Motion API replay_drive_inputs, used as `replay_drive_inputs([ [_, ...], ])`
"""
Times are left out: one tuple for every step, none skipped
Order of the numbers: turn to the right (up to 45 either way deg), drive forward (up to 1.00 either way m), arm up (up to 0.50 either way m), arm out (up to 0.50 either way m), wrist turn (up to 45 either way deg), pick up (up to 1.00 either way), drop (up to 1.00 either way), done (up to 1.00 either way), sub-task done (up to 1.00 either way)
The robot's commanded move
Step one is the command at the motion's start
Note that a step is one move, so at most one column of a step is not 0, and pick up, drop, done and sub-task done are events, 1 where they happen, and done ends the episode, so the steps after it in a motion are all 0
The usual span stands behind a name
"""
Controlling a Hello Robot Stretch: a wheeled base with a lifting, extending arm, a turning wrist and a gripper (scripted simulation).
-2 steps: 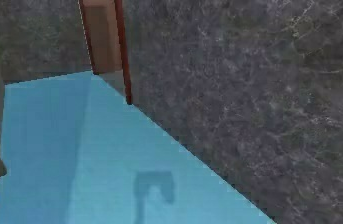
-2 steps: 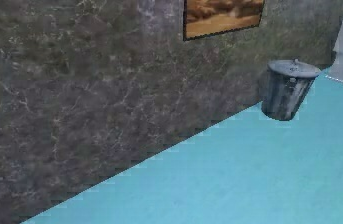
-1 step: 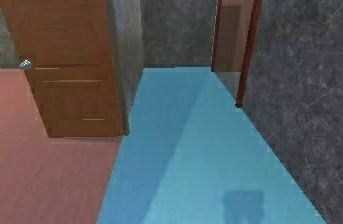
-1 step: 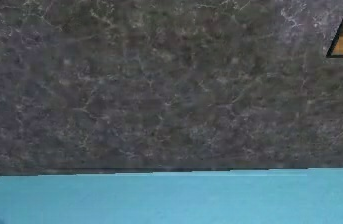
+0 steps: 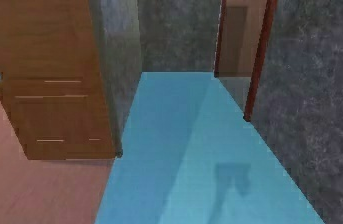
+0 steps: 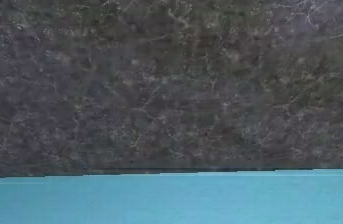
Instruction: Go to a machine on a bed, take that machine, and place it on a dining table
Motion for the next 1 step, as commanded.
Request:
replay_drive_inputs([
  [-42.0,0.0,0.0,0.0,0.0,0.0,0.0,0.0,0.0],
])
